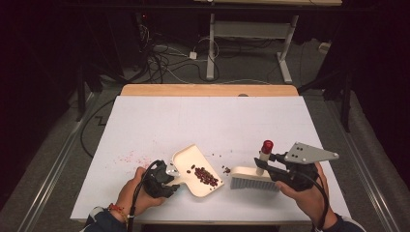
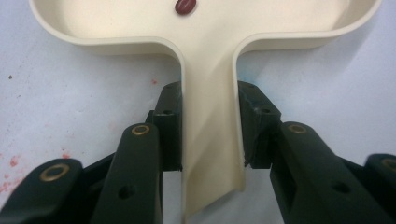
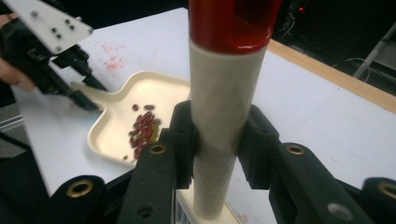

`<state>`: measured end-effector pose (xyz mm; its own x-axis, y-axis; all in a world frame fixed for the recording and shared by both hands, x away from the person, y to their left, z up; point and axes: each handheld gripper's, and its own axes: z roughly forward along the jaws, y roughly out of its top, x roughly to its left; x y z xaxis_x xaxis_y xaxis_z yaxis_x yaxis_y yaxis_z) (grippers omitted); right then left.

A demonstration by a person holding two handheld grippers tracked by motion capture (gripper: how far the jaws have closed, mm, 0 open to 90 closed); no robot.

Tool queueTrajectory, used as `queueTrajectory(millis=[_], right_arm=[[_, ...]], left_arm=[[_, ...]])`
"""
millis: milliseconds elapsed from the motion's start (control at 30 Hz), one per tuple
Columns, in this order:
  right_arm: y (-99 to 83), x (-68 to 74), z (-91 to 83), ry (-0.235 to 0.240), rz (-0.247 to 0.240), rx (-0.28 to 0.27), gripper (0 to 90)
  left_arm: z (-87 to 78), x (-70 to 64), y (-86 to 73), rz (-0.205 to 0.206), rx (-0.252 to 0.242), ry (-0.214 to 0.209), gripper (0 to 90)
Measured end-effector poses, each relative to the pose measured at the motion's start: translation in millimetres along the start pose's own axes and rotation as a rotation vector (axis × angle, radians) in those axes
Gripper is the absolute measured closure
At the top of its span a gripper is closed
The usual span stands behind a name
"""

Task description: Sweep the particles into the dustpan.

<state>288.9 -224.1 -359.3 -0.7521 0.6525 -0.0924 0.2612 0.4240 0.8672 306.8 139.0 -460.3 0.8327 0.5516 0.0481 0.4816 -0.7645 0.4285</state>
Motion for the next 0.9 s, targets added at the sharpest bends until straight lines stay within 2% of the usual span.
queueTrajectory(millis=[167,333,400,433,500,533,567,600,667,700,767,833,900], right_arm=[[6.4,-6.4,13.3,-0.009,0.01,-0.022,69.4],[13.6,-9.0,11.5,-0.01,0.036,-0.069,69.3],[15.7,-10.1,7.9,-0.046,0.049,-0.093,69.4],[15.9,-9.4,3.7,-0.096,0.041,-0.102,69.4],[14.2,-6.6,1.3,-0.16,0.026,-0.096,69.3],[14.2,-6.6,1.3,-0.16,0.026,-0.096,69.3],[10.9,-3.2,2.0,-0.233,-0.01,-0.067,69.4],[10.9,-3.2,2.0,-0.233,-0.01,-0.067,69.4],[6.5,-0.4,4.8,-0.286,-0.027,-0.034,69.3],[4.3,0.5,6.6,-0.296,-0.033,-0.02,69.3],[0.2,3.6,10.6,-0.298,-0.027,-0.007,69.4],[0.4,12.1,15.8,-0.259,-0.023,-0.006,69.3],[1.5,17.0,18.1,-0.25,-0.031,-0.005,69.3]], left_arm=[[0.3,-1.3,2.7,0.014,0.007,0.0,63.2],[2.1,-2.5,3.5,0.008,0.012,-0.005,63.2],[2.3,-3.6,4.4,0.007,0.015,-0.005,63.2],[2.2,-4.3,4.9,0.01,0.018,-0.003,63.2],[1.9,-6.2,5.7,0.01,0.019,-0.001,63.2],[1.6,-6.9,6.1,0.011,0.021,-0.003,63.2],[1.6,-8.0,6.6,0.009,0.021,-0.006,63.2],[1.8,-8.7,7.3,0.013,0.025,-0.007,63.2],[2.4,-9.9,8.7,0.015,0.04,0.001,63.2],[3.0,-10.4,8.8,0.006,0.039,-0.001,63.2],[3.0,-10.4,8.7,-0.007,0.04,-0.008,63.2],[3.2,-10.9,9.2,-0.006,0.042,-0.002,63.2],[4.1,-11.1,9.6,-0.014,0.043,-0.001,63.2]])
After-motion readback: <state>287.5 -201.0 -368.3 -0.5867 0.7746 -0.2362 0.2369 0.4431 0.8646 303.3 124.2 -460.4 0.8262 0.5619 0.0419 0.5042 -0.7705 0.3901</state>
